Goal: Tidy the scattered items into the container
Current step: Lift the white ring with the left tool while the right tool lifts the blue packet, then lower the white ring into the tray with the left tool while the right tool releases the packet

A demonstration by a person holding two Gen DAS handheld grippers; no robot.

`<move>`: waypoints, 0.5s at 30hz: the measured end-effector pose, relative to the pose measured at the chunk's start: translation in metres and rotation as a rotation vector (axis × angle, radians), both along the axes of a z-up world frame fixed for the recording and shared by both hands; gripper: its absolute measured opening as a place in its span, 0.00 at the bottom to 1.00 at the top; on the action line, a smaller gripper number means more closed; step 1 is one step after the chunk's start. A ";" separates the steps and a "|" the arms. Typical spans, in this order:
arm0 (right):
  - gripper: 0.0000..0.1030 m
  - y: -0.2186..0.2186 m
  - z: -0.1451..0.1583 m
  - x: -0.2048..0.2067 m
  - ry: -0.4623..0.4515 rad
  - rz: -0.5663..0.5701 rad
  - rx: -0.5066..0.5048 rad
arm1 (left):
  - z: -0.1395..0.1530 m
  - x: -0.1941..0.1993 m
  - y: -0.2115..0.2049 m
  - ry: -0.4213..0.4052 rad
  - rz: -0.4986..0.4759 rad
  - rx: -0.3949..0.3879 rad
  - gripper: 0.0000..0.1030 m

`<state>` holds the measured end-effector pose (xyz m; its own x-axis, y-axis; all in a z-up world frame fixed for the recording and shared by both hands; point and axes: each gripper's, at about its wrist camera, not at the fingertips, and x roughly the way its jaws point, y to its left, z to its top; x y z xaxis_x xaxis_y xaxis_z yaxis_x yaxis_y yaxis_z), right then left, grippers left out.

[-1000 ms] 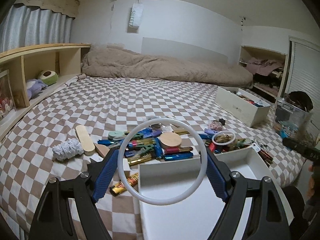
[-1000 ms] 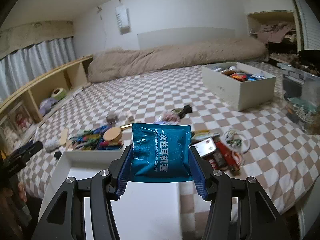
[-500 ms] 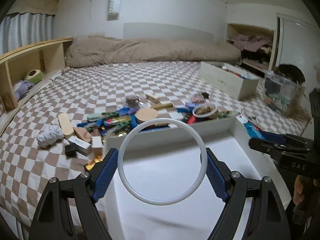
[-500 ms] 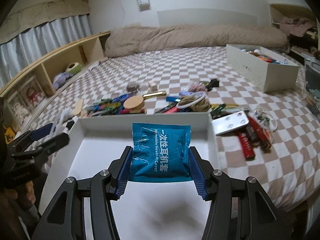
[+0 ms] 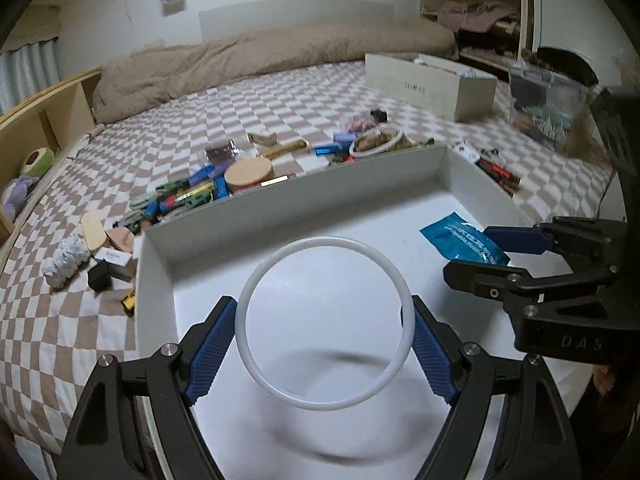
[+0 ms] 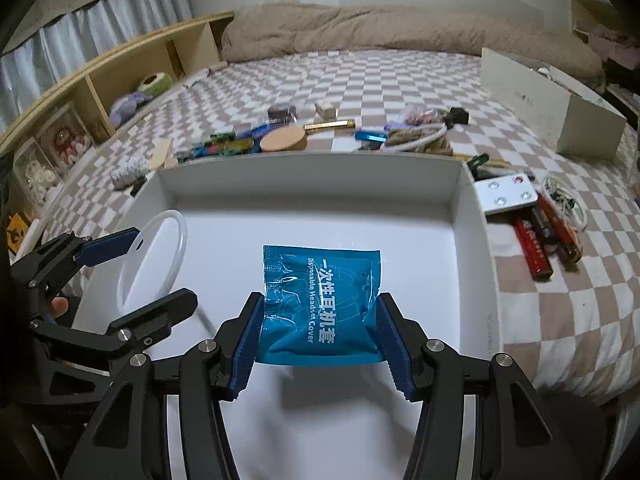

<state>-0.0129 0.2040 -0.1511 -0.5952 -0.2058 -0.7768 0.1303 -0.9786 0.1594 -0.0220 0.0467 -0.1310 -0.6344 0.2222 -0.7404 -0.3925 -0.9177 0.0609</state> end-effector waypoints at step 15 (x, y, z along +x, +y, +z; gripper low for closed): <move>0.56 -0.007 -0.023 -0.006 -0.101 0.034 0.072 | -0.020 -0.003 -0.001 -0.079 -0.006 -0.024 0.81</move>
<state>-0.0188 0.1973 -0.1746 -0.5064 -0.1666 -0.8460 0.1508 -0.9831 0.1033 -0.0250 0.0454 -0.1513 -0.5723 0.2073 -0.7934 -0.4024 -0.9140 0.0514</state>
